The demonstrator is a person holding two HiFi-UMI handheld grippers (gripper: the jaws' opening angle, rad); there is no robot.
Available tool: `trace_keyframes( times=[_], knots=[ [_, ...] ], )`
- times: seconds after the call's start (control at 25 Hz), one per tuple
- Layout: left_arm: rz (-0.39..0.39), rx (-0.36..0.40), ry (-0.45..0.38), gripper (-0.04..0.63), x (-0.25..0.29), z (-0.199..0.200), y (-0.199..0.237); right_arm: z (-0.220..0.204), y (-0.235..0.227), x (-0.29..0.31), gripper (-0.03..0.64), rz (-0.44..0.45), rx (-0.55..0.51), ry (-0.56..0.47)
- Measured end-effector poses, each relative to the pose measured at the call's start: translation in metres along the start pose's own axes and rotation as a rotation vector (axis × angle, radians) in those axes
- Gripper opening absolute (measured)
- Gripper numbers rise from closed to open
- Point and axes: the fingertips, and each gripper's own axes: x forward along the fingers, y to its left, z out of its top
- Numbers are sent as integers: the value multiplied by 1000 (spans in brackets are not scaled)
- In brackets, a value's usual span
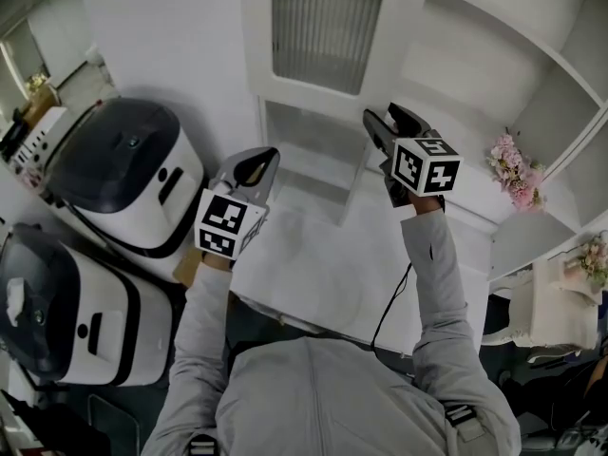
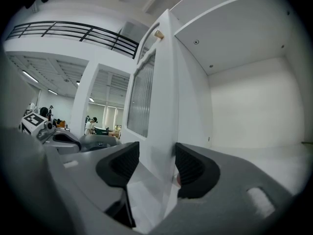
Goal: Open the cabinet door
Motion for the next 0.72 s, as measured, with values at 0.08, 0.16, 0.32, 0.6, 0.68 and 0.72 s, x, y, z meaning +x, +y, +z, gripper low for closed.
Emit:
trace_keyframes(
  times=[0.08,0.16,0.32,0.6,0.68,0.72],
  knots=[
    [-10,1,-6,17,0,-2,3,0,1,1,227,-8,6,-3],
    [-31,1,0,17,-1,-7,4,1,2,2,225,-27,26,-14],
    [-73,13,-8,17,-8,-11,11,3,0,2,227,-102,57,-35],
    [-122,2,-5,17,-19,-20,34,3,8,-6,193,-166,76,-45],
    [-133,3,-13,17,-21,-20,38,4,11,-9,178,-176,76,-47],
    [-138,4,-17,17,-22,-19,40,4,13,-10,175,-181,73,-43]
  ],
)
